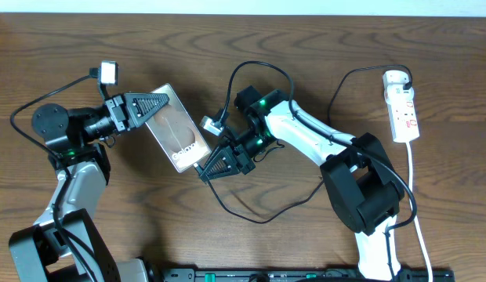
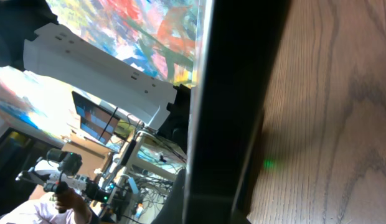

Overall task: Plug charger to phone and switch on socket
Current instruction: 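Push the connector into the phone's bottom port with the right gripper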

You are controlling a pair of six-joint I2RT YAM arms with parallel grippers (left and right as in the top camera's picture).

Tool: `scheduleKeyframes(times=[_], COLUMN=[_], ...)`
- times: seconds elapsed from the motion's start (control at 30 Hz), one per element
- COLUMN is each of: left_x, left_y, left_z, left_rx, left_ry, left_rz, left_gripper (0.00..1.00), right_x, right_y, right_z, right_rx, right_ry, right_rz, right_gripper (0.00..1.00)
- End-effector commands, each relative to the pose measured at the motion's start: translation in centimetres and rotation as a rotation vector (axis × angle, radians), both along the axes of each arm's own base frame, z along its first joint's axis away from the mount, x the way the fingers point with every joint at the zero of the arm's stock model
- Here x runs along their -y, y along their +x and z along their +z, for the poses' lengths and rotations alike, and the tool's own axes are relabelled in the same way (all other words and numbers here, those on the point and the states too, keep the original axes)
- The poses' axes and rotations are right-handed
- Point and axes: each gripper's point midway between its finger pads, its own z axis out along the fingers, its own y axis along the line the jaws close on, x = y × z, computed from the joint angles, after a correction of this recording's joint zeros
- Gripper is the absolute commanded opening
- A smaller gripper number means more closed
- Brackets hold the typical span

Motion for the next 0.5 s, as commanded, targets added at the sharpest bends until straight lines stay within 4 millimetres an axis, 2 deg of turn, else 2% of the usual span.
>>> scheduleKeyframes(times=[0.0, 0.47], left_x=[0.13, 0.11], left_y=[0.06, 0.05], left_z=[1.42, 1.42], left_rx=[0.052, 0.053], left_ry=[0.02, 0.02], left_rz=[-0.01, -0.01], left_gripper=[0.07, 0.07], right_x=[0.17, 0.36], right_y=[0.47, 0.79], right_z=[0.67, 0.68], right_rx=[-0.01, -0.01], right_ry=[0.038, 0.038], right_rz=[-0.014, -0.023], right_gripper=[0.01, 0.01])
